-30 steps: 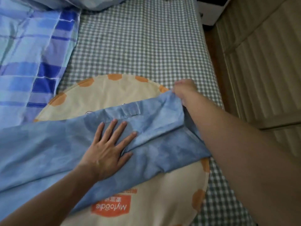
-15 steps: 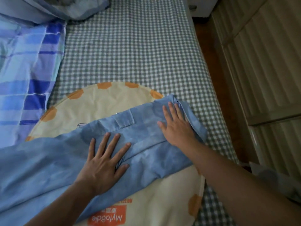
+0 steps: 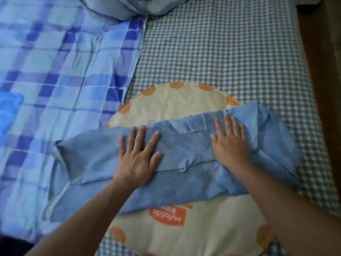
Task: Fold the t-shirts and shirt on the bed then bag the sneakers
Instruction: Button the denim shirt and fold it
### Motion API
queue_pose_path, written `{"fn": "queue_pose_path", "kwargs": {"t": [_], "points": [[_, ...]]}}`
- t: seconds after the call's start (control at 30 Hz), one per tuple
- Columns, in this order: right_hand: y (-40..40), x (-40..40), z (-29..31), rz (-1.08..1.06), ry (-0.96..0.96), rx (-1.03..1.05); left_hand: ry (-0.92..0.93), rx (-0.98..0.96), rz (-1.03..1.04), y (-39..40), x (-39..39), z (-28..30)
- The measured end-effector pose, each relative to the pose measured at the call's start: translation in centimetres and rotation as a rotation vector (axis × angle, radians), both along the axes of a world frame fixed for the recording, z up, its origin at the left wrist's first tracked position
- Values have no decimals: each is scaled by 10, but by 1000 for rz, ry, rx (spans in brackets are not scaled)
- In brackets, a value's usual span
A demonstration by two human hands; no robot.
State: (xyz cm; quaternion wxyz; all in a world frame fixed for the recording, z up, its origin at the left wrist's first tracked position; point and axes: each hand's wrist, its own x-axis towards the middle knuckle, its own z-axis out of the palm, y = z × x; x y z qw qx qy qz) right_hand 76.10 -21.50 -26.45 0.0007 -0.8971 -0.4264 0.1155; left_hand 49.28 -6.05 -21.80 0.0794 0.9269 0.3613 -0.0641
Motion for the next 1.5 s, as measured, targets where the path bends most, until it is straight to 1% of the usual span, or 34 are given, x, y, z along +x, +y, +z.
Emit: {"fn": "queue_pose_path", "kwargs": {"t": [0.07,0.13,0.17,0.23,0.27,0.33,0.37,0.4,0.43,0.47,0.53,0.57,0.6,0.67,0.7,0.73,0.8,0.83,0.87,0.9,0.97,1.03,1.07,1.13,1.17,1.2,1.23,1.27,1.3,1.33,1.37,1.4,1.43,1.5], "points": [[18,-22,11,-20,1,66,81,-20,193,18,-44,4],[44,-61,22,74,29,156,128,-56,337,24,-85,4],[59,-86,27,151,57,203,105,-59,409,24,-103,4],[83,-136,32,334,130,258,-73,-35,644,23,-131,7],[89,-158,31,425,154,255,-192,-34,823,28,-143,10],[89,-186,25,576,145,214,-396,-120,1168,48,-166,10],[84,-194,22,617,127,186,-493,-188,1262,58,-175,11],[79,-198,21,634,110,159,-590,-258,1292,68,-181,12],[76,-201,21,637,93,141,-645,-304,1278,76,-182,17],[75,-203,22,631,78,125,-642,-303,1239,86,-181,20],[79,-212,27,566,60,81,-548,-191,1136,114,-180,23],[84,-221,31,510,54,67,-551,-152,1068,135,-181,23],[89,-231,35,454,48,57,-591,-186,972,157,-184,24],[99,-254,38,372,28,36,-642,-512,772,195,-198,23],[102,-264,38,340,19,27,-561,-661,645,210,-208,23],[105,-272,37,312,9,21,-411,-723,486,221,-216,24],[109,-282,34,268,-14,0,-107,-620,192,238,-224,33],[111,-284,33,255,-29,-15,-77,-576,131,247,-226,37],[111,-285,31,253,-49,-19,-112,-575,128,254,-228,42],[111,-285,29,260,-70,-17,-205,-613,162,259,-230,45],[108,-283,26,280,-77,-14,-463,-789,279,262,-236,54],[104,-283,23,304,-83,8,-538,-839,368,260,-246,48],[103,-283,23,312,-85,12,-462,-740,398,259,-251,38],[103,-282,22,319,-101,9,-239,-338,495,253,-264,15],[104,-281,23,333,-107,10,-246,-168,567,246,-267,10],[104,-282,24,364,-109,13,-347,-51,597,234,-263,10],[104,-283,26,410,-110,19,-500,36,514,219,-255,13],[103,-285,27,460,-110,23,-605,67,318,202,-243,17],[101,-286,26,512,-107,22,-615,71,63,182,-229,18],[100,-286,25,553,-93,13,-521,48,-176,162,-220,15],[100,-285,24,573,-71,-5,-361,-14,-298,145,-215,10],[100,-284,24,575,-45,-28,-208,-85,-270,136,-218,1],[100,-281,22,574,-19,-47,-86,-152,-126,134,-227,-11],[102,-279,23,562,60,-75,57,-292,324,149,-257,-32]]}}
